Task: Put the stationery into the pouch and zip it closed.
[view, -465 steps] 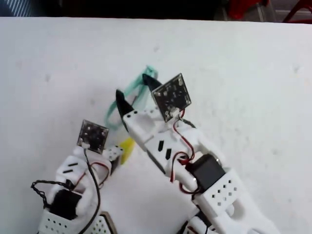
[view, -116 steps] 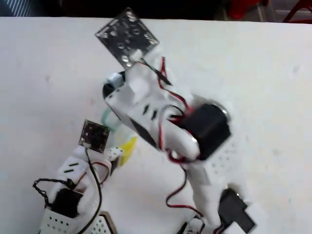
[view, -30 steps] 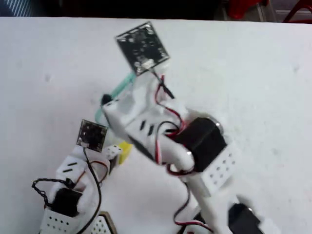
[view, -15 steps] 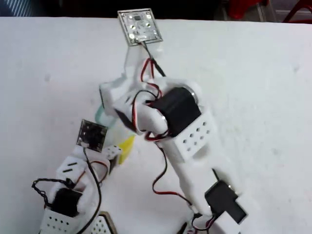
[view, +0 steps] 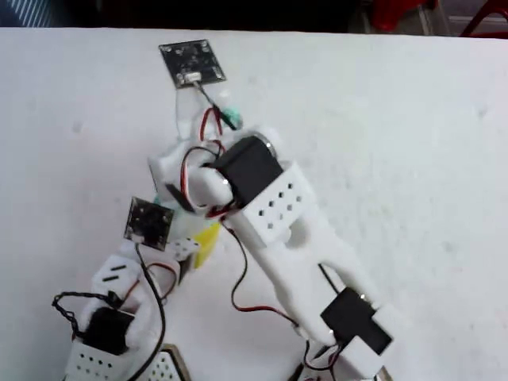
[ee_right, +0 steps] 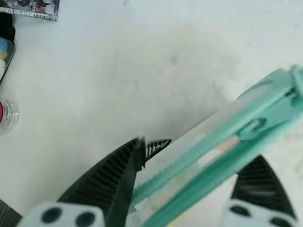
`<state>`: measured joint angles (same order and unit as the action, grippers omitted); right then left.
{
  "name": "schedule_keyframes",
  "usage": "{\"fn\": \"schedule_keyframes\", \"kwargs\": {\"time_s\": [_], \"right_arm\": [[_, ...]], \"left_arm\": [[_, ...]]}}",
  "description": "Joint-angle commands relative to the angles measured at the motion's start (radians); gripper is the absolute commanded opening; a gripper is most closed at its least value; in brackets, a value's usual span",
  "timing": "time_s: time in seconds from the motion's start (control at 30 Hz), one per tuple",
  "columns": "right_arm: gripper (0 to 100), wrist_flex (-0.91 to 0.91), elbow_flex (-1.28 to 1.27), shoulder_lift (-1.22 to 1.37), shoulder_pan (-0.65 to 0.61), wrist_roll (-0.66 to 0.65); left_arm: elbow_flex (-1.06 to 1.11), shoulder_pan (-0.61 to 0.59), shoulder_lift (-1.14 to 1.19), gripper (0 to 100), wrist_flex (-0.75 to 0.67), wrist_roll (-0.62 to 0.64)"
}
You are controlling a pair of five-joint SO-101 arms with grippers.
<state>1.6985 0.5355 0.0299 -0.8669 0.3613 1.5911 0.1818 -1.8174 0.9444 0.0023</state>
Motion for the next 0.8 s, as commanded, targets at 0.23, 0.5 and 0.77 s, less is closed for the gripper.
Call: {"fn": "schedule_keyframes", "kwargs": {"time_s": [0.23, 0.5, 0.77], "right_arm": [[1.6, 0.021, -0.021, -0.025, 0.12, -0.178], [1.7, 0.004, 0.066, -0.025, 0.231, -0.442], [1.7, 0.007, 0.308, -0.027, 0.321, -0.838]], "left_arm": [[-0.204, -0.007, -0.007, 33, 0.13, 0.008], [-0.385, -0.013, -0.007, 33, 0.259, 0.04], [-0.385, -0.015, -0.007, 33, 0.245, 0.038]]}}
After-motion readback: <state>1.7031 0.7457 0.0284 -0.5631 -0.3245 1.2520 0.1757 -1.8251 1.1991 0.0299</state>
